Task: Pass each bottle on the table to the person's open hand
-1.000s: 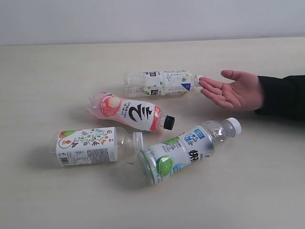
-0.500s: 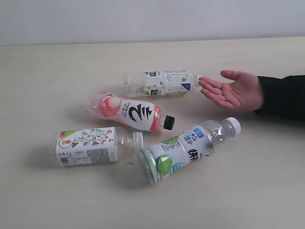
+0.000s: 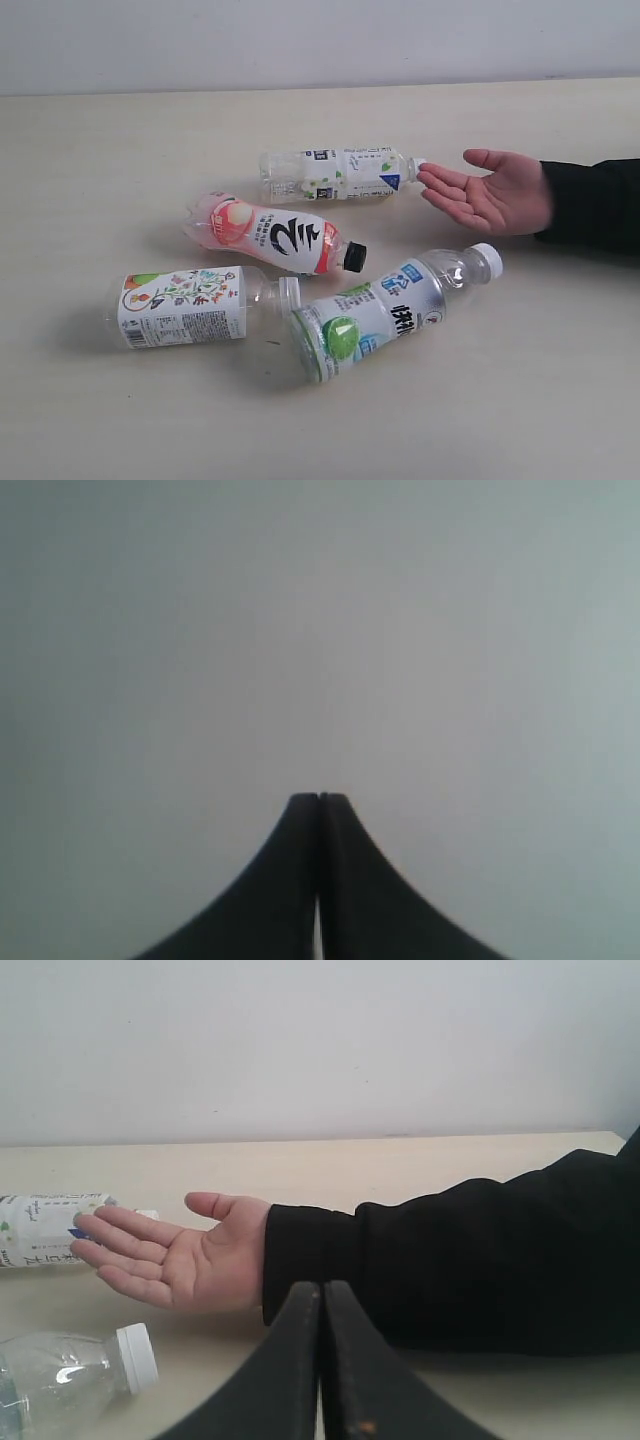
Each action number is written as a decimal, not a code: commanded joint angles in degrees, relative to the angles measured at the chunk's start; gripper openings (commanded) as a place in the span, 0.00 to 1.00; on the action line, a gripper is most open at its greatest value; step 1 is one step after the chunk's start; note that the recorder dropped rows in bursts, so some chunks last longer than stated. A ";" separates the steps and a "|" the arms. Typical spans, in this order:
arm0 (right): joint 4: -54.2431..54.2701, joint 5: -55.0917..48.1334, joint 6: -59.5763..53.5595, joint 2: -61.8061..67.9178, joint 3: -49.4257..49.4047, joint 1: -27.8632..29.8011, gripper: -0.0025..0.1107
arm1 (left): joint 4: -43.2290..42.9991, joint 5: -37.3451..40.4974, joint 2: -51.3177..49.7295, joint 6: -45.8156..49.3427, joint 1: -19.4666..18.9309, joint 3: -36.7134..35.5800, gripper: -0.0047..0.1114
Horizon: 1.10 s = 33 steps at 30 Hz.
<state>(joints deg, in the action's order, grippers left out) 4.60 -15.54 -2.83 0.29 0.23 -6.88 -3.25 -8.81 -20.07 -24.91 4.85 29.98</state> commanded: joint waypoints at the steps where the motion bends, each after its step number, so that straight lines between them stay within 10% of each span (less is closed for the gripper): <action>1: -0.20 0.28 -0.06 -0.29 -0.23 0.26 0.02 | -1.07 20.16 -19.49 5.64 0.27 13.36 0.04; 14: -0.20 0.28 -0.06 -0.29 -0.23 0.26 0.02 | 1.60 76.21 -64.50 41.10 12.47 44.43 0.04; 22: -0.20 0.28 -0.06 -0.29 -0.23 0.26 0.02 | 1.60 78.77 -74.59 68.60 22.63 44.61 0.22; 28: -0.20 0.28 -0.06 -0.29 -0.23 0.26 0.02 | 2.17 78.77 -78.02 74.59 27.82 44.61 0.58; 33: -0.20 0.28 -0.06 -0.29 -0.23 0.26 0.02 | 5.48 77.20 -78.67 76.64 29.09 44.61 0.61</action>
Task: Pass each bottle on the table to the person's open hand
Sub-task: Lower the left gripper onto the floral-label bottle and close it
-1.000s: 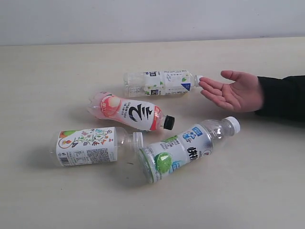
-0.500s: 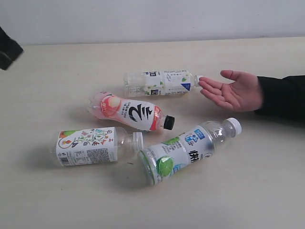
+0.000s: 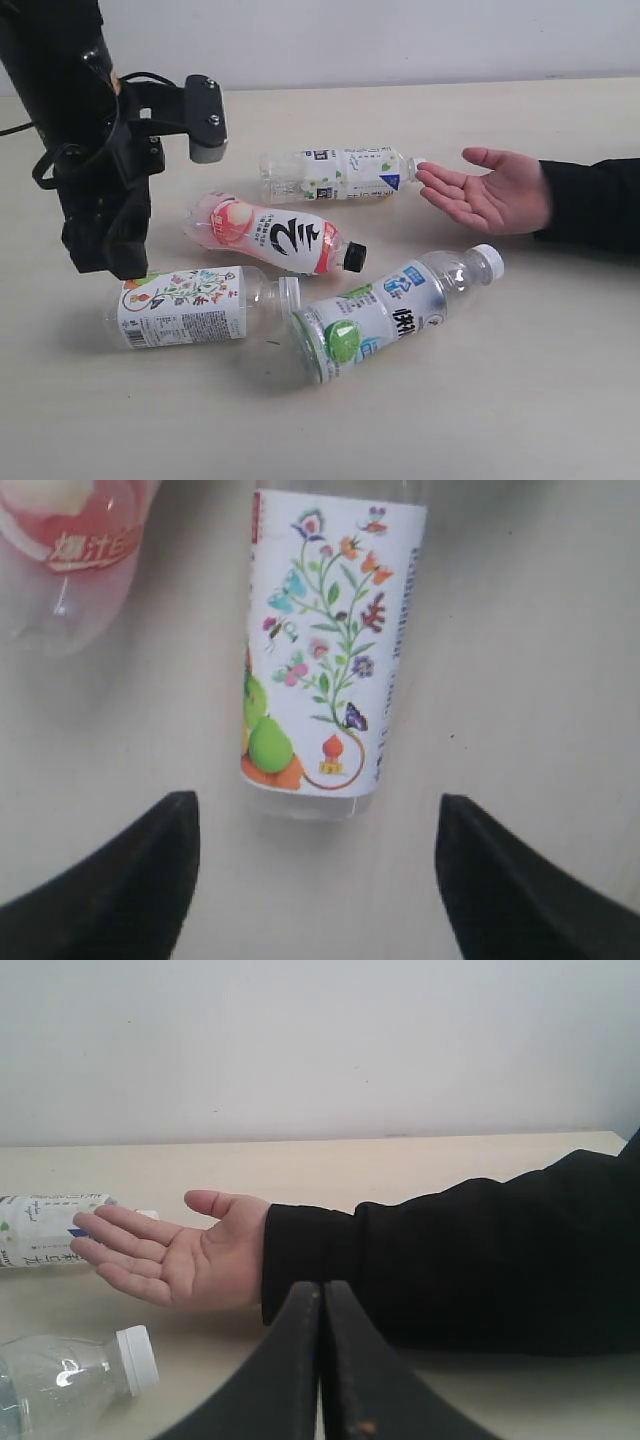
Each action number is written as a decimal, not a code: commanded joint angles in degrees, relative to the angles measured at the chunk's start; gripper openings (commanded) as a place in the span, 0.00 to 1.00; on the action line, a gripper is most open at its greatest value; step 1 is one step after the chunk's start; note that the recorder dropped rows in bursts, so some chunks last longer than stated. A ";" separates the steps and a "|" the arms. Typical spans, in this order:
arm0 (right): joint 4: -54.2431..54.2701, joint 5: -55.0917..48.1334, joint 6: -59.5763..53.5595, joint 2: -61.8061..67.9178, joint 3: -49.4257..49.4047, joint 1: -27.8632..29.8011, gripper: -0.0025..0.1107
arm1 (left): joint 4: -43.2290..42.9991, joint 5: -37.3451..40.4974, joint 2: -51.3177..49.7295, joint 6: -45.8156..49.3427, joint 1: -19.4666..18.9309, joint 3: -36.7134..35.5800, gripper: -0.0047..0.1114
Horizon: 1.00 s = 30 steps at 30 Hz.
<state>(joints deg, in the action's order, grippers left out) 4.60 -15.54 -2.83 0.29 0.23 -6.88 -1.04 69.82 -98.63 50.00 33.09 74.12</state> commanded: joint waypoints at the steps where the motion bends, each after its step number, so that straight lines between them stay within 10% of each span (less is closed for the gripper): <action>1: -0.20 0.28 -0.06 -0.29 -0.23 0.26 0.02 | 4.98 -1.53 -0.11 2.47 0.84 0.48 0.61; 8: -0.20 0.28 -0.06 -0.29 -0.23 0.26 0.02 | 9.59 -6.73 -0.11 5.51 0.84 -3.26 0.77; 30: -0.20 0.28 -0.06 -0.29 -0.23 0.26 0.02 | 5.73 -25.79 -0.11 1.17 0.84 -16.56 0.77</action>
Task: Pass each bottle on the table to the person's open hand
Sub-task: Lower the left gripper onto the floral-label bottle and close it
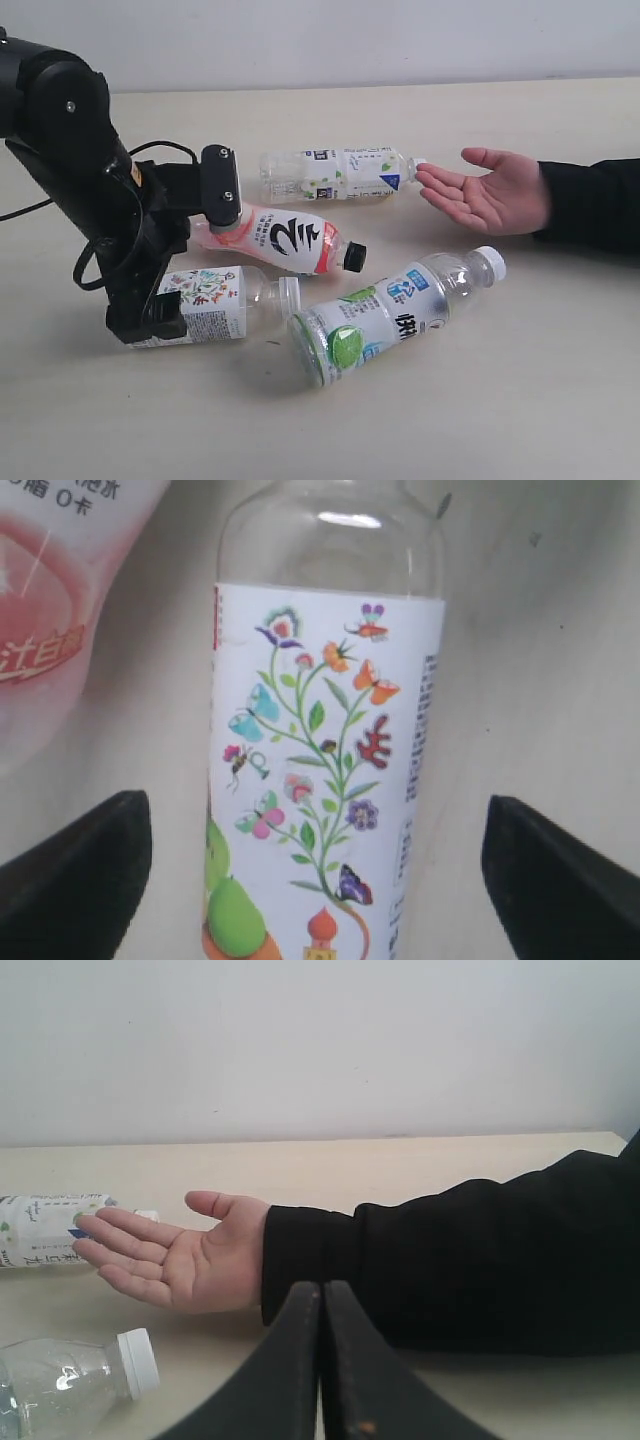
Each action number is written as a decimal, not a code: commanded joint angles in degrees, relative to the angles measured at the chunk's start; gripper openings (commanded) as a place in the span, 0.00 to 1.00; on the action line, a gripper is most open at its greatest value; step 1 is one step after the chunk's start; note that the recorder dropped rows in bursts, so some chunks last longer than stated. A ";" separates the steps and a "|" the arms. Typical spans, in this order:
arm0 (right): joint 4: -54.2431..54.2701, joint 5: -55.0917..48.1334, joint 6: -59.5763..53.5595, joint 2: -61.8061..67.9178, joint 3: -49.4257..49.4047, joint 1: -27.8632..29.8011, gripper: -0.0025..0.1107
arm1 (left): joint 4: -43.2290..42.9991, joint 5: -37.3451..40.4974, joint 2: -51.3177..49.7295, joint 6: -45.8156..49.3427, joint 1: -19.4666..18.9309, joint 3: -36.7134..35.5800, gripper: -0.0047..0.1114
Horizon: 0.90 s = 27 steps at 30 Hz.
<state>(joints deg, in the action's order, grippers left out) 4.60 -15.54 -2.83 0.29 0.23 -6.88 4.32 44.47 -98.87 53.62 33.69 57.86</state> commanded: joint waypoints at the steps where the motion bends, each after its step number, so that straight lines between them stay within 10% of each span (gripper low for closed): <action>1: -0.20 0.28 -0.06 -0.29 -0.23 0.26 0.02 | 0.37 -0.32 0.00 -3.10 0.24 -0.29 0.77; 20: -0.20 0.28 -0.06 -0.29 -0.23 0.26 0.02 | -1.55 -4.36 -8.53 -4.43 0.24 -0.29 0.77; 27: -0.20 0.28 -0.06 -0.29 -0.23 0.26 0.02 | -1.65 -4.14 -8.53 -4.43 0.24 -0.29 0.46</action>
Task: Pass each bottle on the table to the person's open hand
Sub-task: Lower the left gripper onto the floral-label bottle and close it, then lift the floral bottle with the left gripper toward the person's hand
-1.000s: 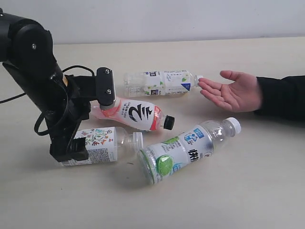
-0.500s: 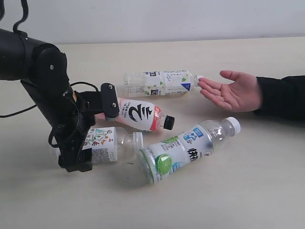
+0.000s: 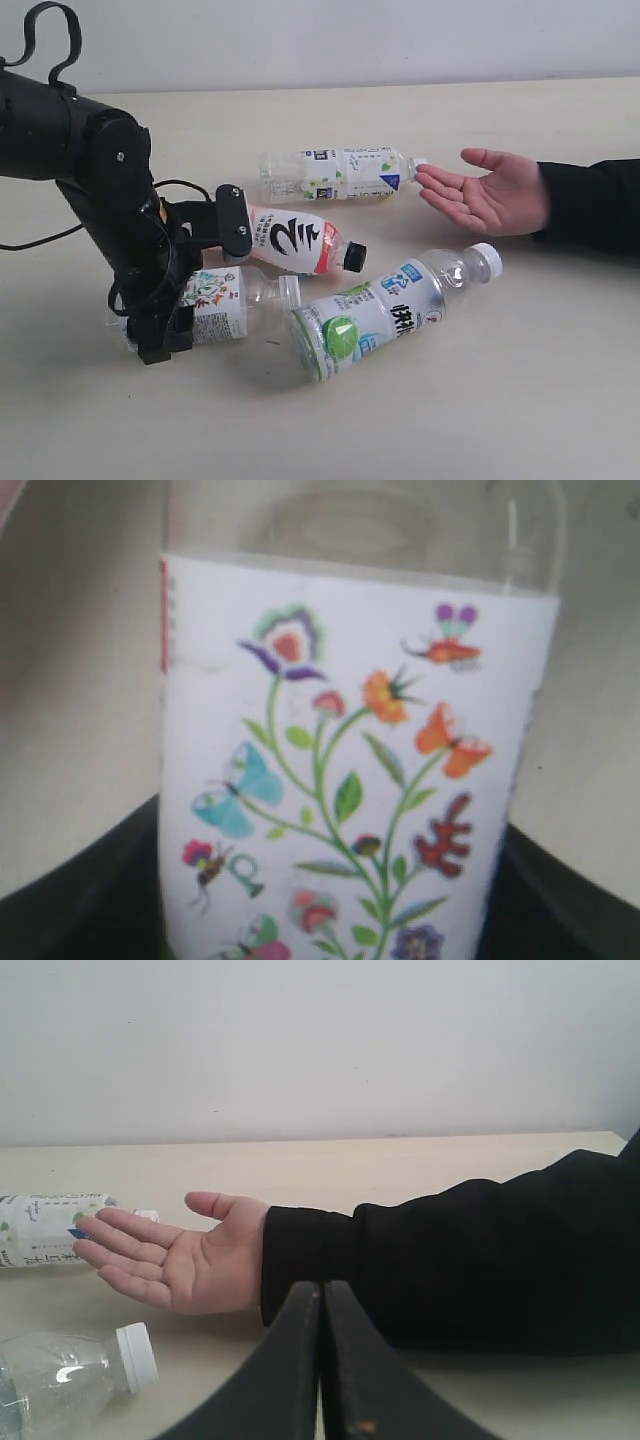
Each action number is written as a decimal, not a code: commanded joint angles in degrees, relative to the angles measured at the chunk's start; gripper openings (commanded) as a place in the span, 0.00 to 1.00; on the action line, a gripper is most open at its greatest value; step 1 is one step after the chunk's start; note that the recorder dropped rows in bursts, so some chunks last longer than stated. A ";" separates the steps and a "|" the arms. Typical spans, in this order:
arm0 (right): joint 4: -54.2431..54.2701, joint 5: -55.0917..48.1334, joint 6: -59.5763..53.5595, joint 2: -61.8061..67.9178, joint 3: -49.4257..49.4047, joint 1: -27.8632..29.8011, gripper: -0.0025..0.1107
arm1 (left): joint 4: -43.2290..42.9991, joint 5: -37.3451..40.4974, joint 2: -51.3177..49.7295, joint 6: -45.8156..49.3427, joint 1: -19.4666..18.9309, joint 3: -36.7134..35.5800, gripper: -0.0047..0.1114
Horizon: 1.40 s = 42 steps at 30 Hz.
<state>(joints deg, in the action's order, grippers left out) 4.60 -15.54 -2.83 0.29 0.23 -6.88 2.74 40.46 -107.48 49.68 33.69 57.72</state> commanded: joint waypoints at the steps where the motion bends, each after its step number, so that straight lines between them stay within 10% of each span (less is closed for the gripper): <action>1: -0.20 0.28 -0.06 -0.29 -0.23 0.26 0.02 | -0.07 -0.13 0.07 -0.49 0.24 -0.16 0.40; 9: -0.20 0.28 -0.06 -0.29 -0.23 0.26 0.02 | -0.07 1.46 0.07 -0.40 0.24 -0.16 0.04; 27: -0.20 0.28 -0.06 -0.29 -0.23 0.26 0.02 | -0.07 8.89 10.42 -4.60 0.24 -0.16 0.04; 42: -0.20 0.28 -0.06 -0.29 -0.23 0.26 0.02 | 1.06 15.37 14.94 -54.56 3.03 10.08 0.04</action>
<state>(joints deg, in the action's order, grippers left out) 4.60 -15.54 -2.83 0.29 0.23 -6.88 2.70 55.26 -93.28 3.30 34.75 65.45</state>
